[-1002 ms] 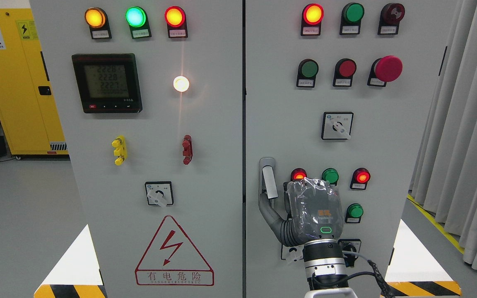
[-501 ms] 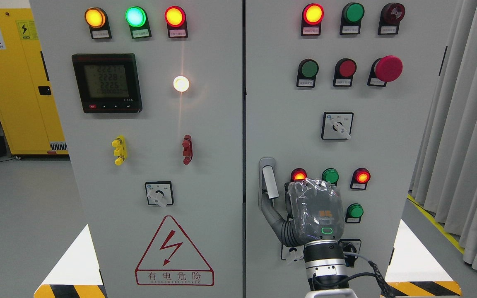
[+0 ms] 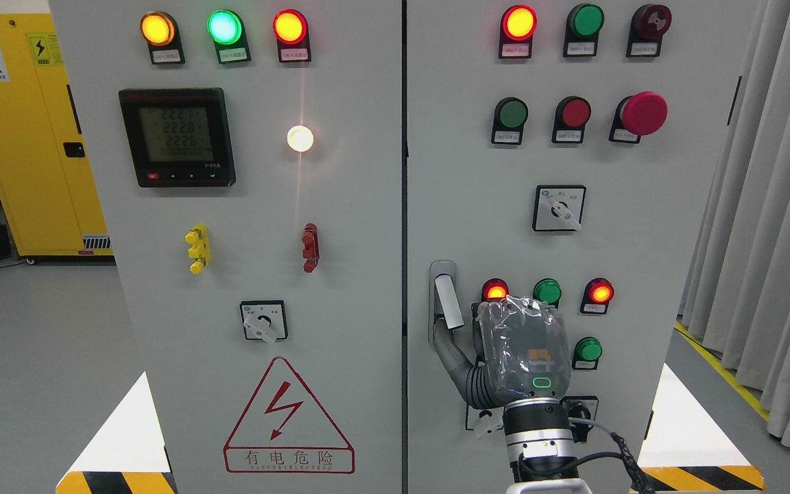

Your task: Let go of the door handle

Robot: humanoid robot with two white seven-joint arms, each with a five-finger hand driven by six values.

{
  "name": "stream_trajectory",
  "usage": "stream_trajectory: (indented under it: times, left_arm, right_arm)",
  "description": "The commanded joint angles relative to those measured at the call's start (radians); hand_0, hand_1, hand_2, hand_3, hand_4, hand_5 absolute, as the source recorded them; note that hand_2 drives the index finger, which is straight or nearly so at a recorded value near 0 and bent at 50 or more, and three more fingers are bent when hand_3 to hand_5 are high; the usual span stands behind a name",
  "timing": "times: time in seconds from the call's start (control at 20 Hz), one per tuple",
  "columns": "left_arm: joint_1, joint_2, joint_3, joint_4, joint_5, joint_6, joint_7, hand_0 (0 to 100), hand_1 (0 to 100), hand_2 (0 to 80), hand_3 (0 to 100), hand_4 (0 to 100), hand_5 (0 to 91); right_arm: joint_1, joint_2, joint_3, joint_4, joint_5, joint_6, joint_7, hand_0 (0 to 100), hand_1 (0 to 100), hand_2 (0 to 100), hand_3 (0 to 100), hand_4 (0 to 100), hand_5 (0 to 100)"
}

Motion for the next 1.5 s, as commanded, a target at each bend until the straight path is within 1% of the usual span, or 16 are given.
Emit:
stream_trajectory:
  times: [0.0, 0.6, 0.8, 1.45]
  left_arm:
    - [0.0, 0.0, 0.0, 0.0, 0.0, 0.001, 0.0, 12, 56, 0.0, 0, 0, 0.0]
    - [0.0, 0.0, 0.0, 0.0, 0.0, 0.001, 0.0, 12, 56, 0.0, 0, 0, 0.0]
    - [0.0, 0.0, 0.0, 0.0, 0.0, 0.001, 0.0, 12, 56, 0.0, 0, 0, 0.0]
    - [0.0, 0.0, 0.0, 0.0, 0.0, 0.001, 0.0, 12, 56, 0.0, 0, 0, 0.0]
  right_arm:
    - [0.001, 0.0, -0.002, -0.008, 0.0, 0.001, 0.0, 63, 31, 100, 100, 100, 100]
    - [0.011, -0.003, -0.004, -0.015, 0.0, 0.002, 0.001, 66, 31, 100, 100, 100, 100]
    - [0.01, -0.002, -0.015, -0.015, -0.002, 0.001, 0.001, 69, 30, 100, 100, 100, 100]
    - [0.008, -0.003, -0.025, -0.024, -0.002, 0.001, 0.004, 67, 30, 100, 100, 100, 100]
